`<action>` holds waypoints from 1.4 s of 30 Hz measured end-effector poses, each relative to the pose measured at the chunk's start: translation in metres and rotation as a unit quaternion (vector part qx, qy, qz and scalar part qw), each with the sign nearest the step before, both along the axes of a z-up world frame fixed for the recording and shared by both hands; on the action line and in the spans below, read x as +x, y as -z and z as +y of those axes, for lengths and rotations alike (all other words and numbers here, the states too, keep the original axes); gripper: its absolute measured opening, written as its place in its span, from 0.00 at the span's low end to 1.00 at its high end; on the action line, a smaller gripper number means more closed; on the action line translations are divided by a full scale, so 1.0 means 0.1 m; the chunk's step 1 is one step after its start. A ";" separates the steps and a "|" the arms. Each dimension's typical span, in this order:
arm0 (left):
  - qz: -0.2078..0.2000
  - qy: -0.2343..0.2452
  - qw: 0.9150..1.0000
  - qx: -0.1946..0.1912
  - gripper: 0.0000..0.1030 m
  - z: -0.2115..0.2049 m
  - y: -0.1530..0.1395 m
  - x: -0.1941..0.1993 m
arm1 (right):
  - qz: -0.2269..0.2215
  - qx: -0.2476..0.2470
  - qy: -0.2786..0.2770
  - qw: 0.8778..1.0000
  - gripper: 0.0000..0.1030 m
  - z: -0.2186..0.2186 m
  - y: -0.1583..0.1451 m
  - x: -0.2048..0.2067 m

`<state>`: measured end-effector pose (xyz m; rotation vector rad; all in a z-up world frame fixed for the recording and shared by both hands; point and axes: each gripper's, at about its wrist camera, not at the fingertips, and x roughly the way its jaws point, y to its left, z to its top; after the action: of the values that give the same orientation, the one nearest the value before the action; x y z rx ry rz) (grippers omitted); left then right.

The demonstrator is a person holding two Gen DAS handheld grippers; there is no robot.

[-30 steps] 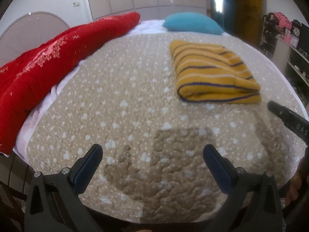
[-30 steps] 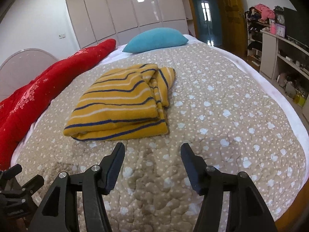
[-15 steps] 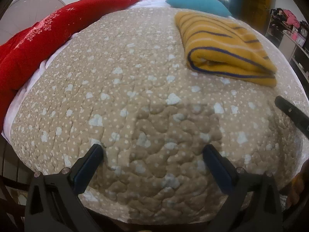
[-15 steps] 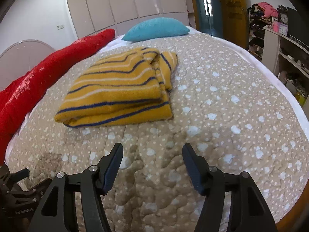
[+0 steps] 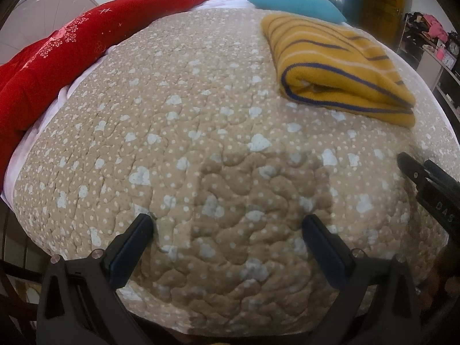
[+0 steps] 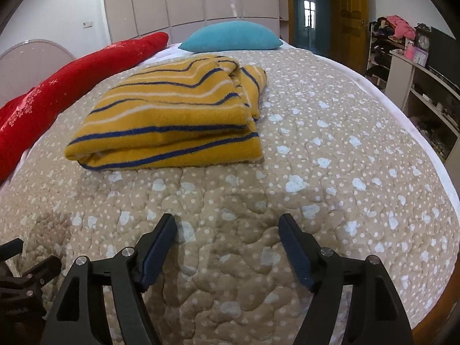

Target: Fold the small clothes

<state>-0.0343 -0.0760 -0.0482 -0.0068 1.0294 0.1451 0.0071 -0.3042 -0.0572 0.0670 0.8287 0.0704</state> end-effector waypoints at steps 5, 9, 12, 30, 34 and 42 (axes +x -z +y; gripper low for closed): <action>0.001 0.001 1.000 -0.002 1.00 0.01 0.01 0.00 | -0.006 -0.009 0.003 1.000 0.78 0.02 0.02 0.00; 0.001 0.001 1.000 0.000 1.00 0.01 0.01 0.01 | -0.012 -0.012 0.003 1.000 0.80 0.03 0.03 -0.02; 0.001 0.001 1.000 0.004 1.00 0.01 0.01 0.01 | -0.017 -0.019 0.004 1.000 0.81 0.06 0.04 -0.03; 0.000 0.005 1.000 0.007 1.00 0.00 0.02 0.00 | -0.028 -0.014 0.002 1.000 0.89 0.08 0.07 -0.05; -0.002 0.005 1.000 0.008 1.00 0.00 0.02 -0.01 | -0.030 -0.020 0.001 0.999 0.90 0.10 0.08 -0.05; -0.004 0.006 1.000 0.008 1.00 0.01 0.02 -0.01 | -0.035 -0.024 0.001 0.999 0.92 0.13 0.09 -0.07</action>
<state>-0.0350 -0.0753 -0.0504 0.0133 1.0208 0.1432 0.0000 -0.2910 -0.0666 0.0194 0.7605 0.0507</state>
